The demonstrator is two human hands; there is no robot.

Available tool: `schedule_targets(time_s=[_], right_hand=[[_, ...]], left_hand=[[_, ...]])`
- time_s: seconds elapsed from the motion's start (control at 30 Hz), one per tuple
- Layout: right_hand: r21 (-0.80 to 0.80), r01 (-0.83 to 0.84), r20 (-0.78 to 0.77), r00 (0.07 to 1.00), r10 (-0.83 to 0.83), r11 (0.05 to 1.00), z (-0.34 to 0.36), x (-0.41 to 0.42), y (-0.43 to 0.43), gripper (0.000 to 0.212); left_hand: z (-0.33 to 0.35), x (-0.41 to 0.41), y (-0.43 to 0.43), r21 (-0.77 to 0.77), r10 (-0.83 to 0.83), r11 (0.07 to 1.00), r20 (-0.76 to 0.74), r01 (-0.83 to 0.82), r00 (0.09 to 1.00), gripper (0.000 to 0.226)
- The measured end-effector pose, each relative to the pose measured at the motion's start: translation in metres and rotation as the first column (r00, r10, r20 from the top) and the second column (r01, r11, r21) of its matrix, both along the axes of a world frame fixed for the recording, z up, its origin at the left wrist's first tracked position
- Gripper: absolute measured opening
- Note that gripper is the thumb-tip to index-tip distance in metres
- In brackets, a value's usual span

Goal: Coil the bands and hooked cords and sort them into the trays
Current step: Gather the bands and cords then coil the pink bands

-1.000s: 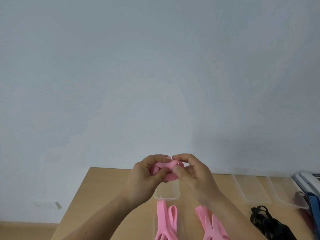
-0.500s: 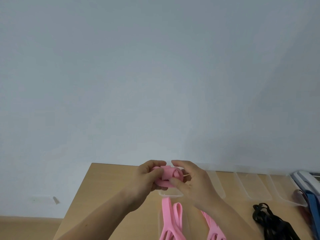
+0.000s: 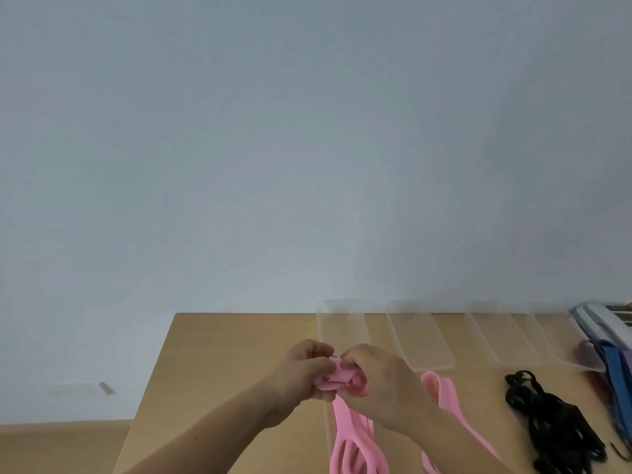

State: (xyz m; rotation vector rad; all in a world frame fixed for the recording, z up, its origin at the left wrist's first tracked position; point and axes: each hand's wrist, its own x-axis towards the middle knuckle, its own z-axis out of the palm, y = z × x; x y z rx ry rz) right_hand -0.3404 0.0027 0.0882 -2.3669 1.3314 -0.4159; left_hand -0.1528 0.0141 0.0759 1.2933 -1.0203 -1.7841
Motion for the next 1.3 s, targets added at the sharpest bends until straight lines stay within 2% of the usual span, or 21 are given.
schedule_targets(time_s=[0.13,0.23,0.3,0.43,0.6,0.8,0.9,1.03,1.13,1.3], right_hand=[[0.002,-0.003,-0.037,0.999,0.003,1.0,-0.021,-0.014,-0.027,0.027],[-0.026,-0.002,-0.074,0.997,0.0,1.0,-0.035,-0.025,-0.065,0.025],[-0.056,-0.006,-0.088,0.996,0.002,0.998,-0.042,-0.028,-0.093,0.025],[-0.101,-0.081,-0.096,0.993,0.071,0.992,-0.06,-0.02,-0.142,0.023],[-0.094,-0.158,-0.138,0.98,0.145,0.983,-0.084,-0.01,-0.177,0.021],[-0.077,-0.321,-0.417,0.87,0.261,0.944,-0.097,-0.006,-0.192,0.026],[-0.142,-0.374,-0.403,0.868,0.291,0.916,-0.097,-0.003,-0.191,0.015],[-0.184,-0.437,-0.385,0.856,0.345,0.88,-0.103,-0.006,-0.194,0.01],[-0.236,-0.373,-0.478,0.848,0.227,0.897,-0.103,-0.005,-0.188,0.02],[-0.218,-0.241,-0.429,0.894,0.129,0.946,-0.11,-0.003,-0.175,0.039]], left_hand=[[-0.014,-0.009,-0.023,0.031,0.001,1.0,0.098,-0.004,0.995,0.037],[-0.029,-0.011,-0.049,-0.011,0.15,0.988,0.362,-0.156,0.92,0.021],[-0.041,-0.01,-0.067,-0.034,0.192,0.978,0.522,-0.205,0.831,0.03],[-0.056,-0.016,-0.091,0.014,0.107,0.988,0.656,-0.154,0.747,0.046],[-0.068,-0.024,-0.103,0.053,0.057,0.99,0.701,-0.132,0.711,0.039],[-0.076,-0.029,-0.109,0.069,0.045,0.988,0.726,-0.138,0.686,0.013],[-0.078,-0.032,-0.111,0.056,0.042,0.991,0.736,-0.123,0.675,0.002],[-0.08,-0.03,-0.116,0.023,0.022,0.998,0.765,-0.061,0.644,0.009],[-0.084,-0.029,-0.115,0.032,0.048,0.994,0.738,-0.106,0.674,0.006],[-0.087,-0.03,-0.111,0.04,0.086,0.987,0.699,-0.158,0.71,0.005]])
